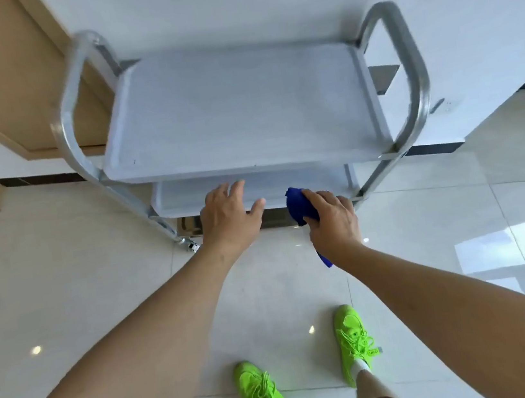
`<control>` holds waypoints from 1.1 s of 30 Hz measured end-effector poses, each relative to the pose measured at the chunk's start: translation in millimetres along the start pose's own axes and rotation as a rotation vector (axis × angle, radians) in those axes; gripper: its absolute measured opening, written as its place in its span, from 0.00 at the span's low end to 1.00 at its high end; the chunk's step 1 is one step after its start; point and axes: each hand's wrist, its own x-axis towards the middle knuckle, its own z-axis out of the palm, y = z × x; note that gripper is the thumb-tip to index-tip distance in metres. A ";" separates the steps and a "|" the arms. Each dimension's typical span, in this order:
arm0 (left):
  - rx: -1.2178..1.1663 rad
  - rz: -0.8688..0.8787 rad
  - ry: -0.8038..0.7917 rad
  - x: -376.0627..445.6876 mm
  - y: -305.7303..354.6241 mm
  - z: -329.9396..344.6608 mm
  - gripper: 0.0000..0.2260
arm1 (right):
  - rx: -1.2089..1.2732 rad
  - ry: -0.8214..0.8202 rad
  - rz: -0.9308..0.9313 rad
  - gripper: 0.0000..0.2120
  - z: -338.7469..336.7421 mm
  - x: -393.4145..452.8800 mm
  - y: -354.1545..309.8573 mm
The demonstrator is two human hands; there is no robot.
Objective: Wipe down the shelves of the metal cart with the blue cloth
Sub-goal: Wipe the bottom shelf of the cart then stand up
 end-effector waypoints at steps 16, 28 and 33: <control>0.076 0.349 0.089 117.8 166.3 -127.2 0.29 | 0.005 0.352 0.087 0.22 -200.1 88.3 -15.5; 0.149 0.239 -0.017 229.1 253.6 -51.0 0.29 | -0.050 0.271 0.091 0.21 -230.9 253.6 69.5; 0.147 0.171 -0.064 249.3 260.4 -28.2 0.29 | -0.225 -0.190 0.174 0.24 -200.2 283.2 93.3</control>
